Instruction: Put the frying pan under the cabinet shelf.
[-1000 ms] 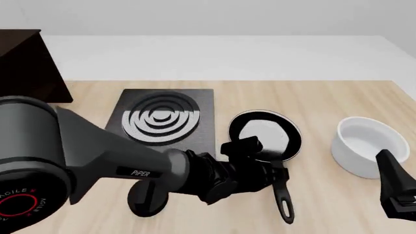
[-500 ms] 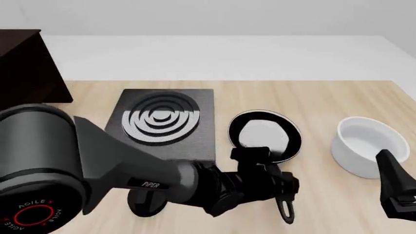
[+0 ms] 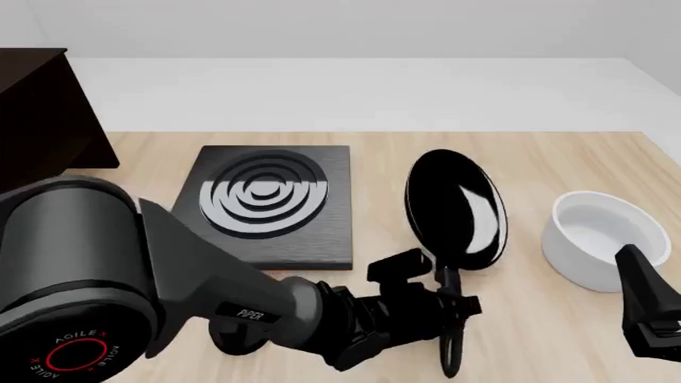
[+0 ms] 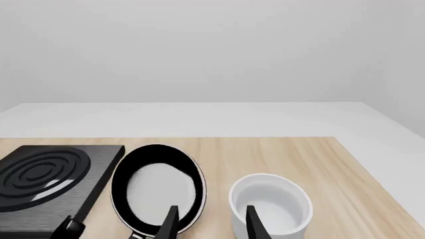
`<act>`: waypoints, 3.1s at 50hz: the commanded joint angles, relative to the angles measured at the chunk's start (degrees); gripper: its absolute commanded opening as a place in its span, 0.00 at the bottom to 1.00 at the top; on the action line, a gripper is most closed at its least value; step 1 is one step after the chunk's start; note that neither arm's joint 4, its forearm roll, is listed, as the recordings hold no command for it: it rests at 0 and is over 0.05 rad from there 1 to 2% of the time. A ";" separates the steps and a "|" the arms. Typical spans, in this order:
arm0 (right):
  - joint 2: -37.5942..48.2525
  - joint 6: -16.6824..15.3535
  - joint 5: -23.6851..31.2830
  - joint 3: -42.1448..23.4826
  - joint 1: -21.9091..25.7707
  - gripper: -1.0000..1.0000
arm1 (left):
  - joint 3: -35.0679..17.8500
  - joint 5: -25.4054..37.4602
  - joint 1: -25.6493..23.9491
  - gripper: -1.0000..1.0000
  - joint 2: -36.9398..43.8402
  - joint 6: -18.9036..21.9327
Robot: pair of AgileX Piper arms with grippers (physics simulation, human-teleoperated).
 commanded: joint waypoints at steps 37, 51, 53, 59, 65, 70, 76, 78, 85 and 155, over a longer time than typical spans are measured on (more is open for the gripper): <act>-0.01 0.02 0.01 0.00 -0.02 1.00 | 26.96 -22.38 7.16 0.00 -31.62 -12.21; -0.01 -0.01 0.00 0.00 0.01 1.00 | 35.38 -33.69 15.60 0.00 -33.80 -22.03; 0.01 0.00 0.00 0.00 -0.01 1.00 | 37.88 -37.41 19.25 0.00 -33.09 -24.46; 0.00 0.00 0.00 0.00 0.00 1.00 | 41.66 -43.82 23.38 0.00 -29.89 -29.36; 0.00 0.01 0.00 0.00 -0.01 1.00 | 44.74 -43.87 28.70 0.00 -34.93 -32.79; 0.01 0.02 -0.01 0.00 -0.01 1.00 | 47.51 -43.87 31.45 0.00 -40.09 -37.26; -0.01 -0.02 0.00 0.00 0.00 1.00 | 51.17 -43.87 34.32 0.00 -47.09 -40.78; 0.04 0.02 -0.02 0.00 0.00 1.00 | 52.01 -43.87 35.40 0.00 -48.58 -41.42; 0.03 0.03 -0.02 0.00 0.00 1.00 | 57.01 -43.87 39.58 0.00 -51.88 -46.12; 0.04 0.00 -0.02 0.00 -0.01 1.00 | 51.60 -43.87 54.51 0.00 -35.00 -53.12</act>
